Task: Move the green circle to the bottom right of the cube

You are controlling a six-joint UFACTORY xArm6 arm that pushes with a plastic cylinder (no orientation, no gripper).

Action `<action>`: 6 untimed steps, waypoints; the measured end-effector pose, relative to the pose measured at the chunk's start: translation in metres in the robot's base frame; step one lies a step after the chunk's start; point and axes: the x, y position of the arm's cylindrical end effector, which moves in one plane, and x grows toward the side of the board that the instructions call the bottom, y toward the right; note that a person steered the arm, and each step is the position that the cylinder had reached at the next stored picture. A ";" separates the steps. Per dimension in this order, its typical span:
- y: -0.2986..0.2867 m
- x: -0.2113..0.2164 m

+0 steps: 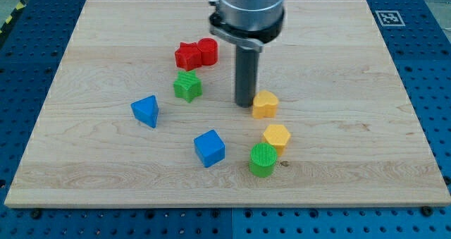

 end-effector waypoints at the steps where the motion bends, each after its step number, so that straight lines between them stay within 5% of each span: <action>1: 0.045 0.002; 3: 0.029 0.008; 6: -0.019 0.084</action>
